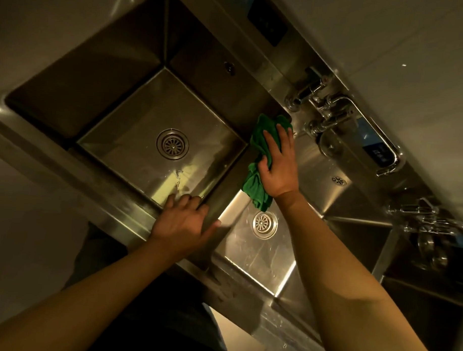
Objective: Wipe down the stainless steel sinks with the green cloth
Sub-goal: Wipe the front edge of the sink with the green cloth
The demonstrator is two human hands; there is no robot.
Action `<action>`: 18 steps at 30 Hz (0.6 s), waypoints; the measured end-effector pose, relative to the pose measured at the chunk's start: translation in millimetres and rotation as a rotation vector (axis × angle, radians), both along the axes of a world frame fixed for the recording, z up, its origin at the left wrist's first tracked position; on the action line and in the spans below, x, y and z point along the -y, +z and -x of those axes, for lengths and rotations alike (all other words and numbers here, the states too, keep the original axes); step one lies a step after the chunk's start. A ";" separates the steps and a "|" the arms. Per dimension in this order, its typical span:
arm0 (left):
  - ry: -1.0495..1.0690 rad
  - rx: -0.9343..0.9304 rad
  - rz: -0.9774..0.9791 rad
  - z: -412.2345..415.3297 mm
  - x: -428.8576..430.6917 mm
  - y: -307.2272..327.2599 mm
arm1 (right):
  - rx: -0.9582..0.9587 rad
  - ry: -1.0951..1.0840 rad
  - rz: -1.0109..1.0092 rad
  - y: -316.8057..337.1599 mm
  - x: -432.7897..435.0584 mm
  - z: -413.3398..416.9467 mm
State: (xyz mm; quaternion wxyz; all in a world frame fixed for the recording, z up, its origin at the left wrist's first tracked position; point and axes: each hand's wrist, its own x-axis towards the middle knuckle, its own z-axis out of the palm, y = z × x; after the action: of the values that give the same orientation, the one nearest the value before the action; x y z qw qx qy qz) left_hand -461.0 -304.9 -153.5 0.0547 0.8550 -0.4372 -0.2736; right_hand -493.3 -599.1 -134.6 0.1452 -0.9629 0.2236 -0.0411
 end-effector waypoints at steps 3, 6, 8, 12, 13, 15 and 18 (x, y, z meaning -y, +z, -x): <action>-0.013 -0.006 -0.013 -1.1 1.7 -0.3 | 0.008 -0.088 -0.036 1.3 -13.7 3.2; -0.013 0.017 -0.010 -1.3 1.9 1.6 | 0.020 -0.176 -0.088 3.8 -42.7 16.6; -0.015 0.028 -0.014 -0.5 1.4 3.1 | 0.019 -0.185 -0.094 4.6 -66.3 28.6; 0.000 0.037 -0.008 1.8 -0.5 6.7 | 0.012 -0.182 -0.107 3.4 -115.3 48.8; -0.002 0.041 -0.010 2.5 -1.1 6.7 | 0.009 -0.181 -0.116 3.6 -123.3 52.9; 0.000 0.050 -0.009 2.2 -0.9 6.2 | -0.004 -0.176 -0.128 5.3 -130.0 58.3; -0.003 0.045 -0.021 1.6 -1.2 5.0 | -0.029 -0.171 -0.156 9.2 -124.0 58.8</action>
State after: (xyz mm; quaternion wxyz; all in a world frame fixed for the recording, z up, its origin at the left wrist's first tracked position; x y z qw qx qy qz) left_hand -462.5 -303.7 -148.6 0.0355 0.8608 -0.4366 -0.2590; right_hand -552.2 -475.1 -125.4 0.2126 -0.9266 0.3096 -0.0219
